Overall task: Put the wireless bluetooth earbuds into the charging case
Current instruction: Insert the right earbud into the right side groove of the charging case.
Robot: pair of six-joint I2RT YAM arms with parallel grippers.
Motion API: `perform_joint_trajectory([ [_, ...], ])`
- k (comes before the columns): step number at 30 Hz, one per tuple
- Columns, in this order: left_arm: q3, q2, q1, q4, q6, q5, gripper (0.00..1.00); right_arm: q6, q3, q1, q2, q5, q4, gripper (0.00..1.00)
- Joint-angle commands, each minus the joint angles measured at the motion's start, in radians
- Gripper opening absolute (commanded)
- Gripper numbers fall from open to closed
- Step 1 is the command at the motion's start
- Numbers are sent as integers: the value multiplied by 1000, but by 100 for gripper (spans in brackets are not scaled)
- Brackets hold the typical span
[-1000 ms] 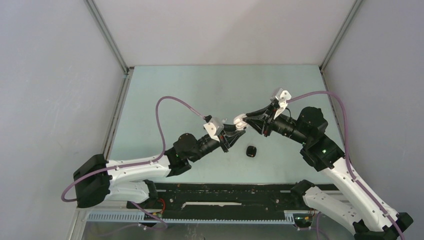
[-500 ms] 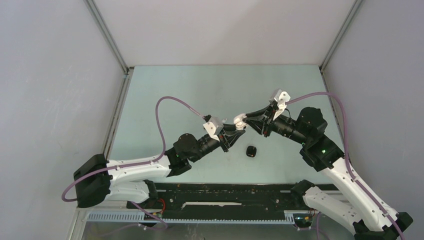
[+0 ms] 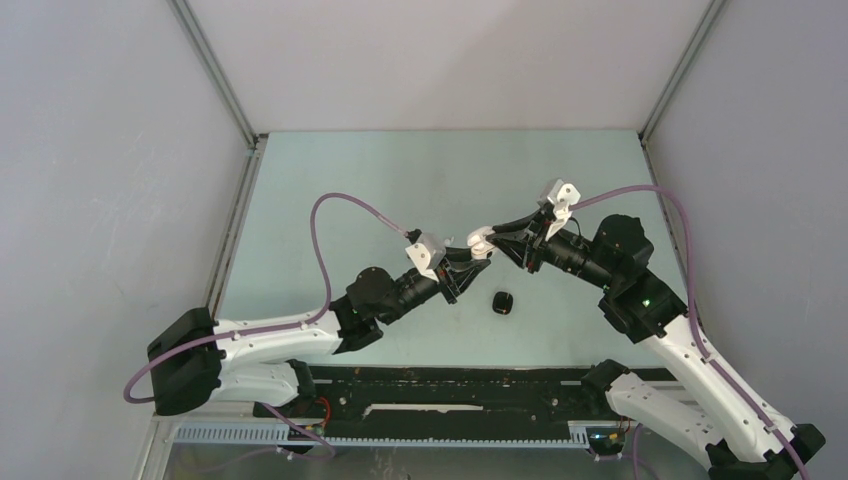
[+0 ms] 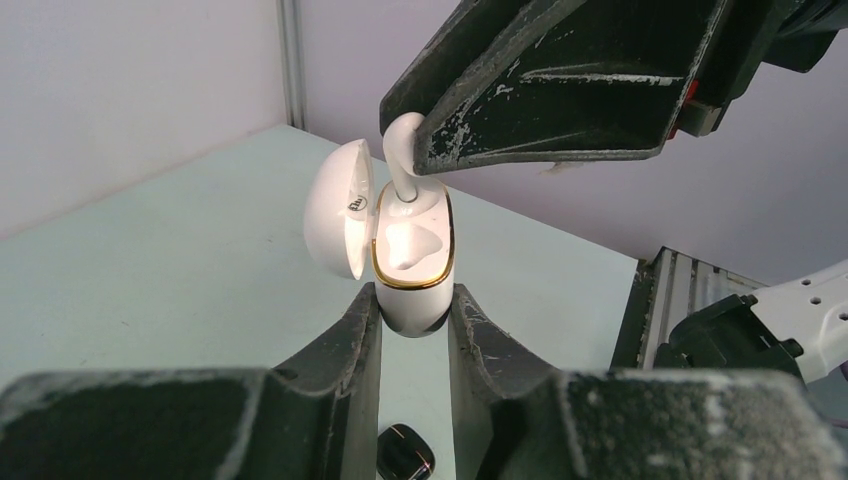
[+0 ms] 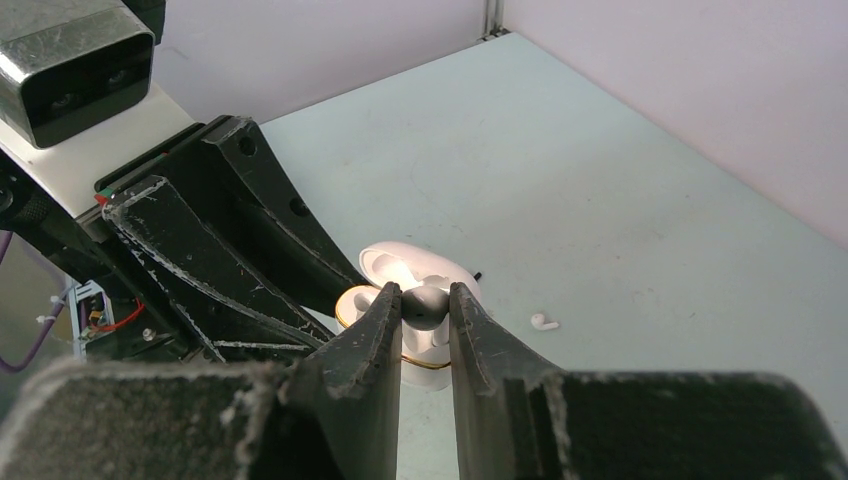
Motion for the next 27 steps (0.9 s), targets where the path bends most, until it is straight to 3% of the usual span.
perform_joint_trajectory([
  [1, -7, -2, 0, 94, -7, -13, 0, -15, -4, 2, -3, 19, 23, 0],
  [9, -16, -2, 3, 112, -8, -24, 0, -15, -6, 3, 6, -14, -8, 1],
  [11, -19, -1, 3, 118, -8, -26, 0, -14, -6, 3, 10, -9, -12, 12],
  [19, -28, -7, 4, 120, -8, -28, 0, 11, -6, 2, 23, -27, -7, 24],
  [24, -34, -10, 5, 119, -5, -26, 0, 48, 5, 1, 26, -22, -2, 51],
  [27, -36, -10, 6, 120, -5, -25, 0, 83, 23, -6, 29, -25, -2, 54],
])
